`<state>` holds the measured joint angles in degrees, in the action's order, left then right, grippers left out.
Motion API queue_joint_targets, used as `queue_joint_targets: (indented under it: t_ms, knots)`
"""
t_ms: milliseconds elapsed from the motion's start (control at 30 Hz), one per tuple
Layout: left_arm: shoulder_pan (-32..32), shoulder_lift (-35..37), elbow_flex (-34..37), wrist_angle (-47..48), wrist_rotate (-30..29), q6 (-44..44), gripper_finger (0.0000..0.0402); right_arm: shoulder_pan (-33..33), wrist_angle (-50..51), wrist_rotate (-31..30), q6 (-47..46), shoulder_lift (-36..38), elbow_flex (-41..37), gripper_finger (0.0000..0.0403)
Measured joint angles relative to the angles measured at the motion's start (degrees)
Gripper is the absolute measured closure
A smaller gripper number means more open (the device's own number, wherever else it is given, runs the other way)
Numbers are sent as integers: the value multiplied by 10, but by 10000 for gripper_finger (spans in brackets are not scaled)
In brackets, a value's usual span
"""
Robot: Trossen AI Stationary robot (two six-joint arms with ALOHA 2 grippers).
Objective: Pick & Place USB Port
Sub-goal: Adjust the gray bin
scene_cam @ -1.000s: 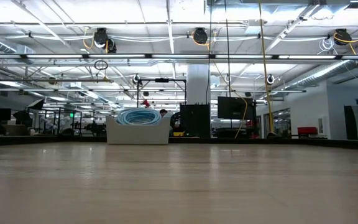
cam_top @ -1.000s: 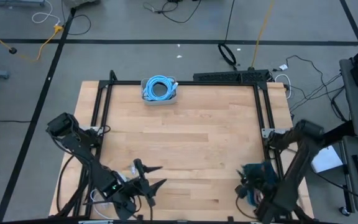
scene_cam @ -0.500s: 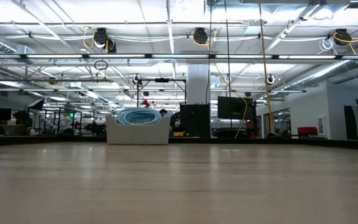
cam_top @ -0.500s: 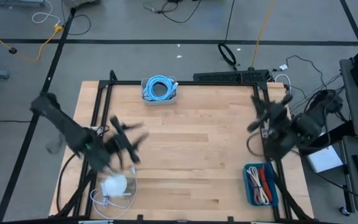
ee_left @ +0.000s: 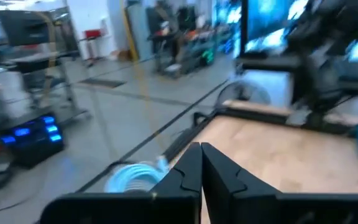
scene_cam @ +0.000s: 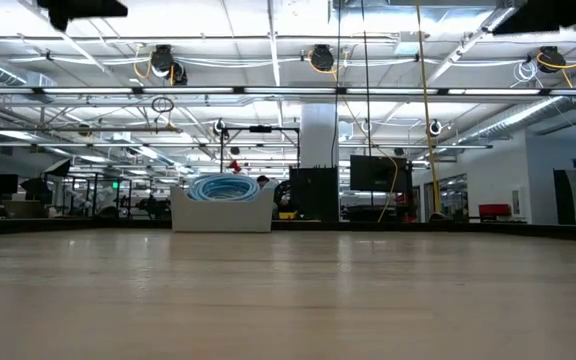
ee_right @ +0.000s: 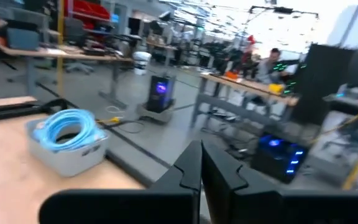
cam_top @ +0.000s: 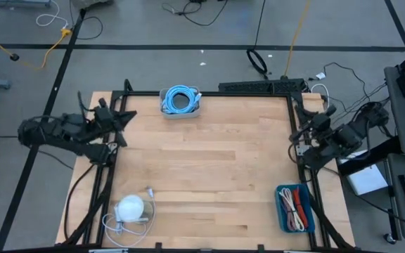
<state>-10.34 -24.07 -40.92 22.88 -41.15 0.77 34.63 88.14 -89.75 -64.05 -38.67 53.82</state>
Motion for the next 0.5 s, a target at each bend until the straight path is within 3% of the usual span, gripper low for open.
queue_joint_targets:
  t_ms: [133, 200, 367, 500]
  knots:
    - [44, 96, 119, -84, 102, 2, 399, 44, -13, 14, -71, 47, -103, 403]
    - [61, 128, 159, -110, 139, 0, 399, 74, -45, 8, -62, 53, -117, 403]
    - [95, 144, 223, -125, 189, -30, 400, 134, -201, 0, 133, 53, -109, 403]
    - [117, 136, 243, -127, 204, -49, 400, 142, -317, 47, 280, 54, -109, 403]
